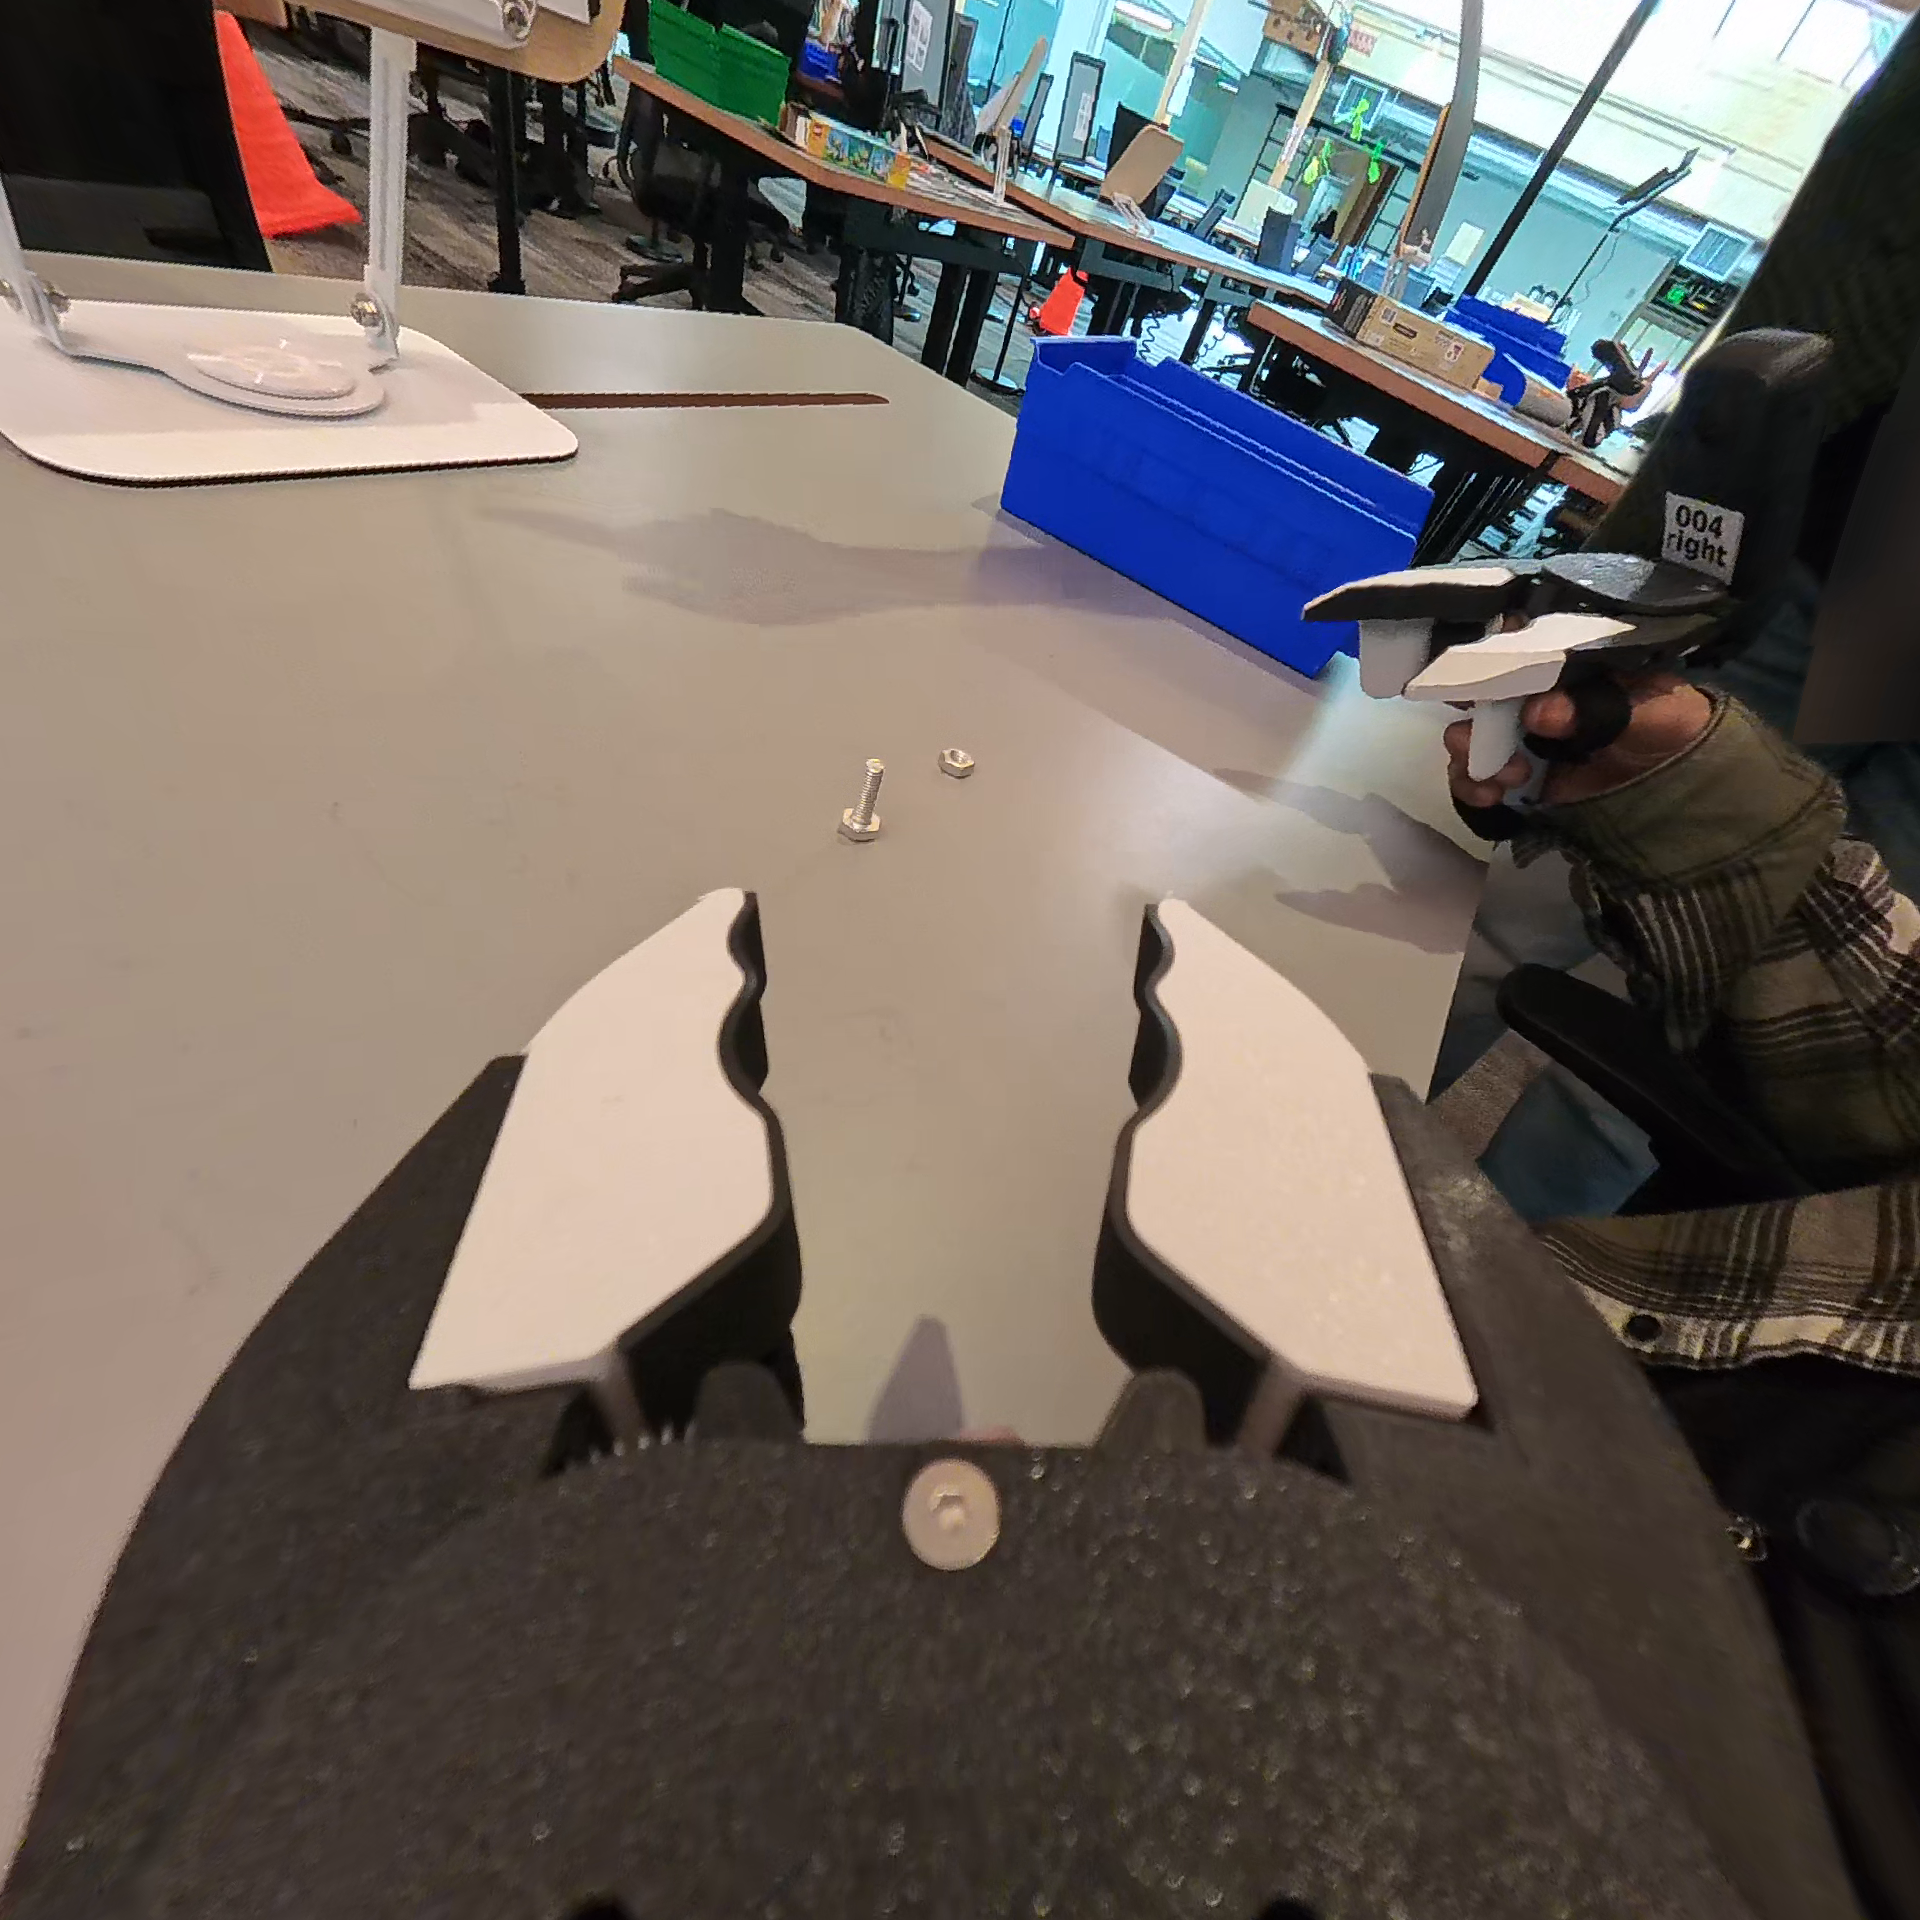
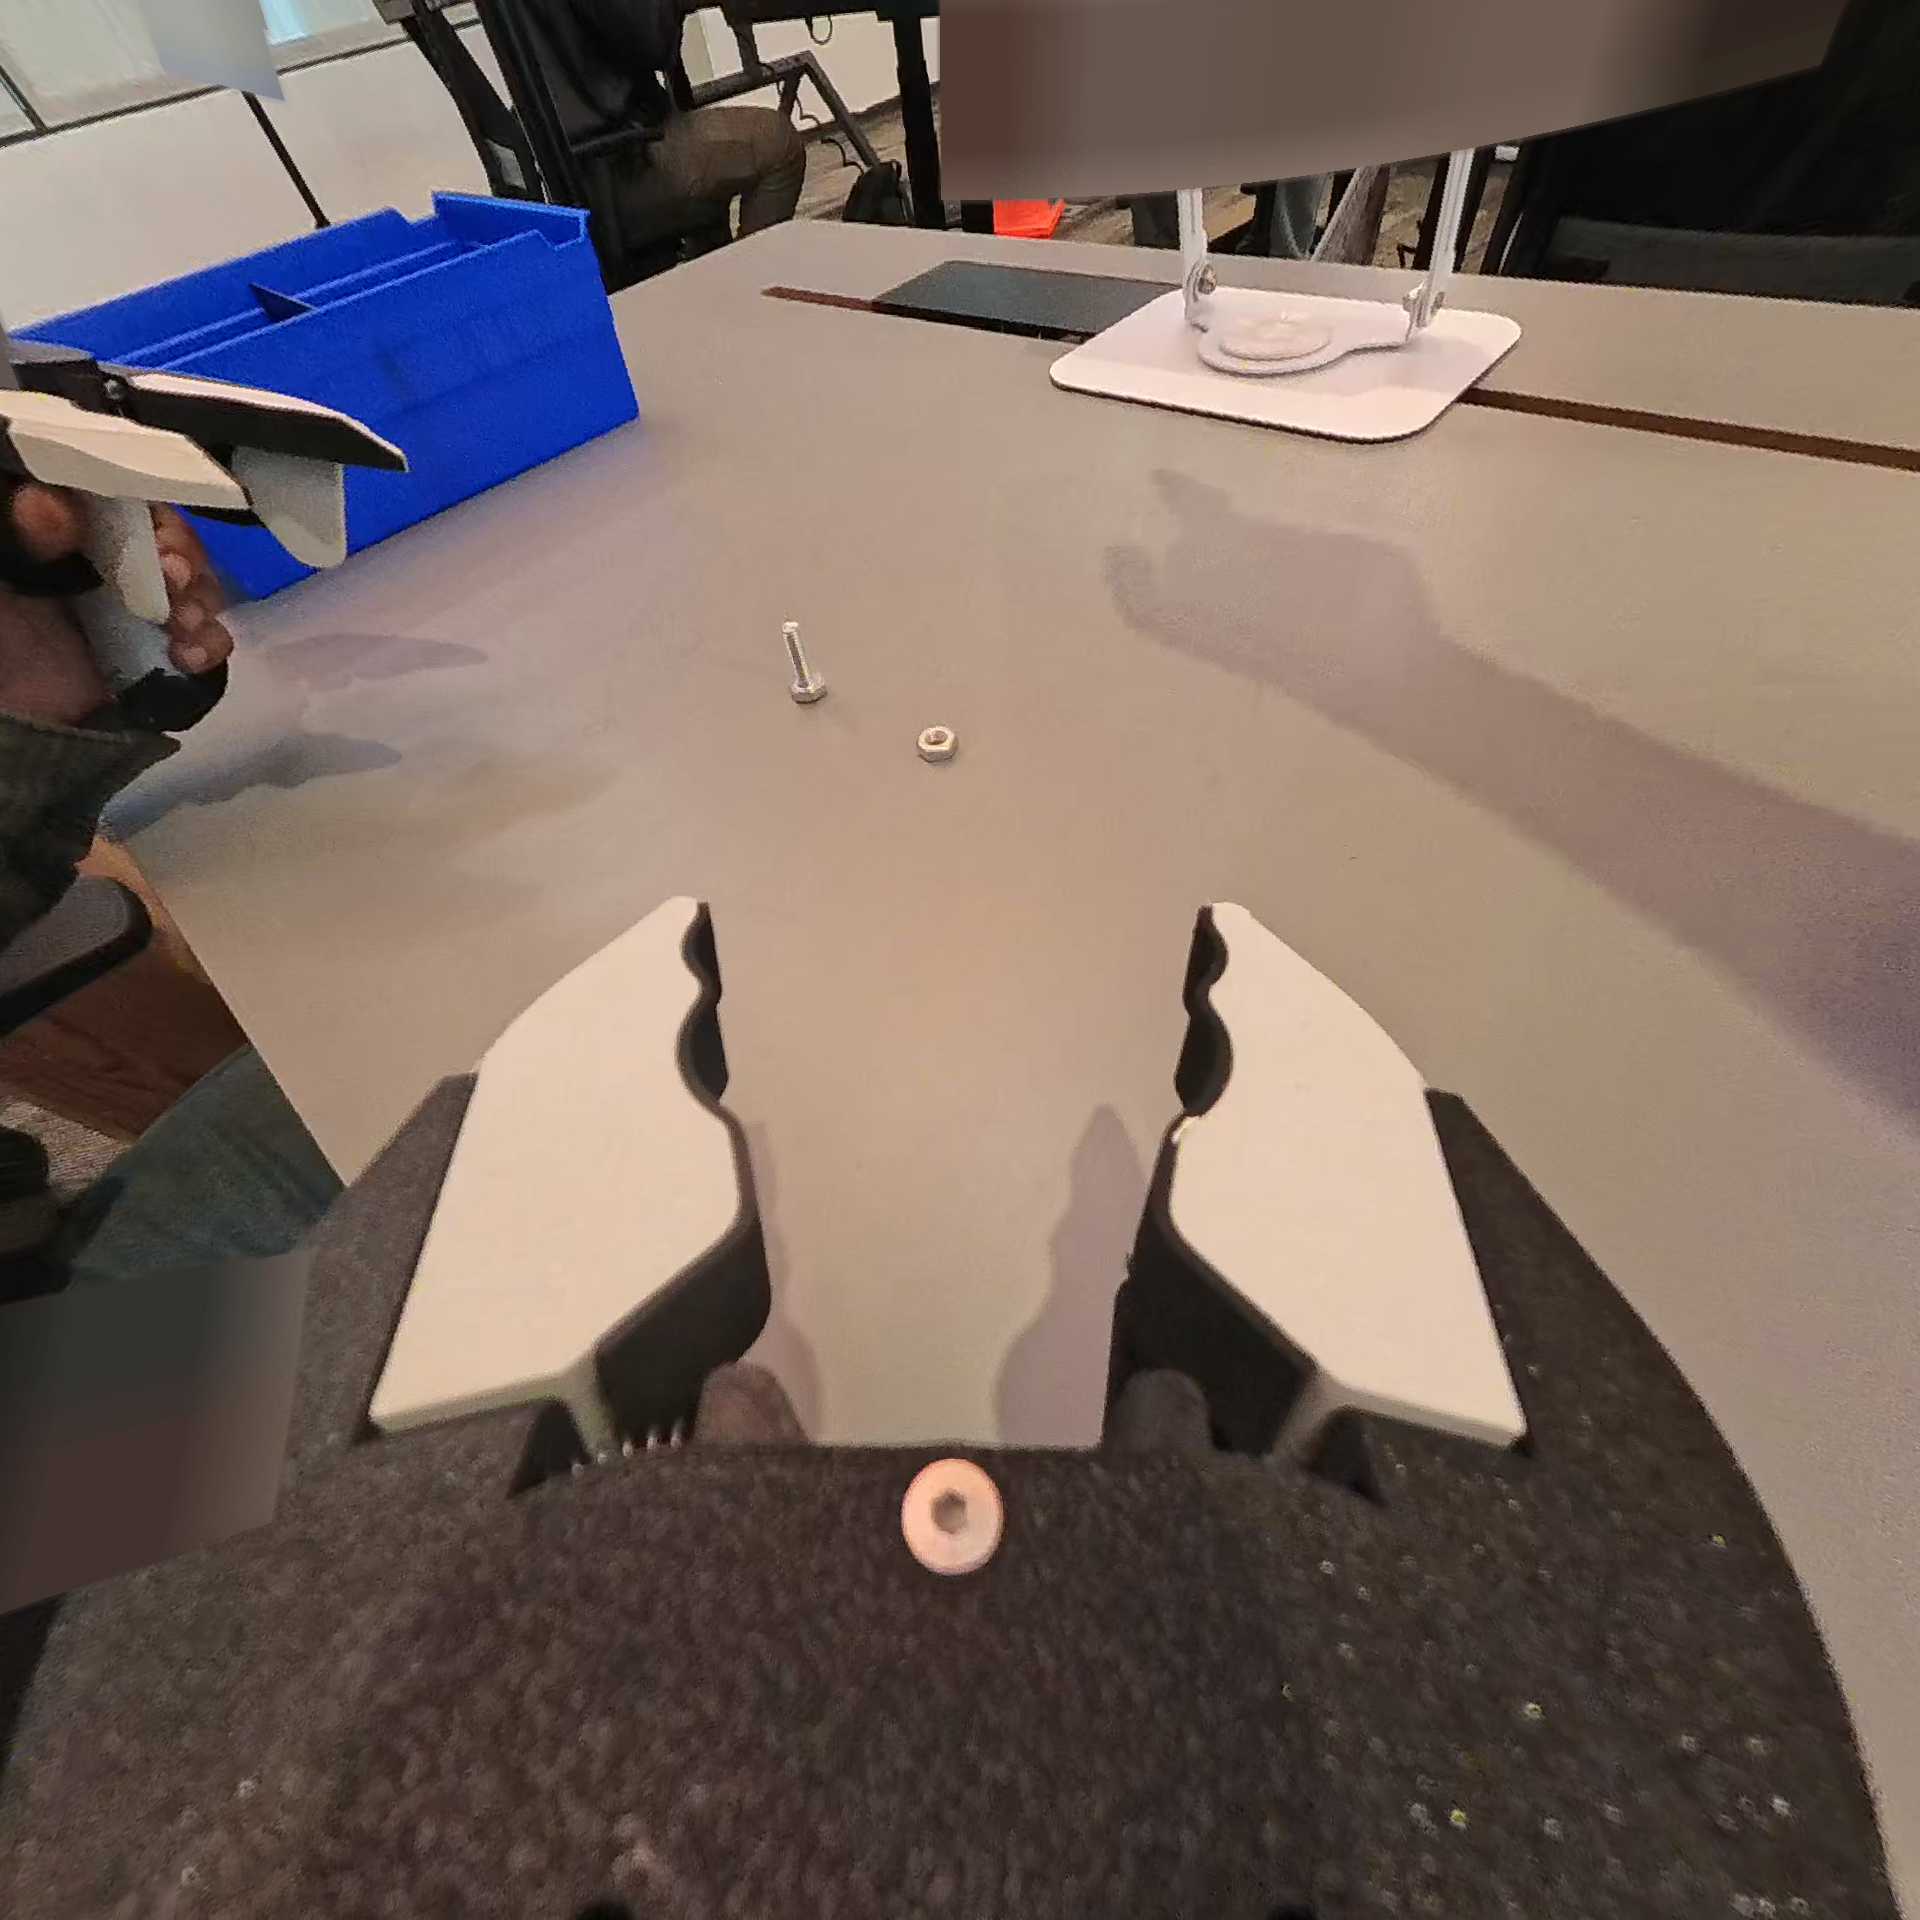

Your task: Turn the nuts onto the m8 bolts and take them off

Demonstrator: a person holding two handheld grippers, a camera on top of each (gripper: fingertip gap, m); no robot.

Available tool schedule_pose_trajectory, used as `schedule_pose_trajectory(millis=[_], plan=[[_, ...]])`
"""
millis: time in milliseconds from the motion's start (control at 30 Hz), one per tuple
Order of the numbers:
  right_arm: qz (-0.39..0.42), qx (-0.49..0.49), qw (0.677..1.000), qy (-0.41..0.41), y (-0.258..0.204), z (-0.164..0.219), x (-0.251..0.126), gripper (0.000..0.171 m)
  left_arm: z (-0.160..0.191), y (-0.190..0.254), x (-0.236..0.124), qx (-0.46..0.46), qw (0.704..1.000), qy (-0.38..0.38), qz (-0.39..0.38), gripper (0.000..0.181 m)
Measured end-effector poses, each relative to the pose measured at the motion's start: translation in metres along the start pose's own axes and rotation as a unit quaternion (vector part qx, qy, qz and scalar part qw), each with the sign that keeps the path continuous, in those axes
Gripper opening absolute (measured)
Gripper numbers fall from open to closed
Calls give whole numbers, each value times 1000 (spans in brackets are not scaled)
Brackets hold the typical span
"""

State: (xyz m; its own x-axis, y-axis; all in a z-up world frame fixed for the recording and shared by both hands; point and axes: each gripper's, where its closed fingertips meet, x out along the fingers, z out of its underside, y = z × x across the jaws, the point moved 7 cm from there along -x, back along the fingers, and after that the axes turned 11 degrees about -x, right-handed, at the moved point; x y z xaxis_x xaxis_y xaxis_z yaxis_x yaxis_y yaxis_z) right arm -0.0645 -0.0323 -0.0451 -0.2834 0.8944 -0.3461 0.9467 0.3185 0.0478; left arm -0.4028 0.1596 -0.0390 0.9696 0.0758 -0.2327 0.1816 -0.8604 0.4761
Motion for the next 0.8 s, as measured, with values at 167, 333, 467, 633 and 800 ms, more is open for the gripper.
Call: schedule_pose_trajectory(millis=[167,333,467,633,800], plan=[[-4,3,1000,0,-1,2,0,85,1,2,1,2,1000,-3,1,68],[-3,3,1000,1,-1,2,-1,85,2,2,1,-1,1000,-3,3,68],[0,0,1000,-12,2,2,3,84,-3,-2,6,4,1000,-5,-5,65],[22,4,993,-113,42,8,63,85,-29,-68,60,29,990,-86,-110,54],[136,69,972,-179,81,15,94,91,-38,-112,86,-82,978,-97,-163,74]])
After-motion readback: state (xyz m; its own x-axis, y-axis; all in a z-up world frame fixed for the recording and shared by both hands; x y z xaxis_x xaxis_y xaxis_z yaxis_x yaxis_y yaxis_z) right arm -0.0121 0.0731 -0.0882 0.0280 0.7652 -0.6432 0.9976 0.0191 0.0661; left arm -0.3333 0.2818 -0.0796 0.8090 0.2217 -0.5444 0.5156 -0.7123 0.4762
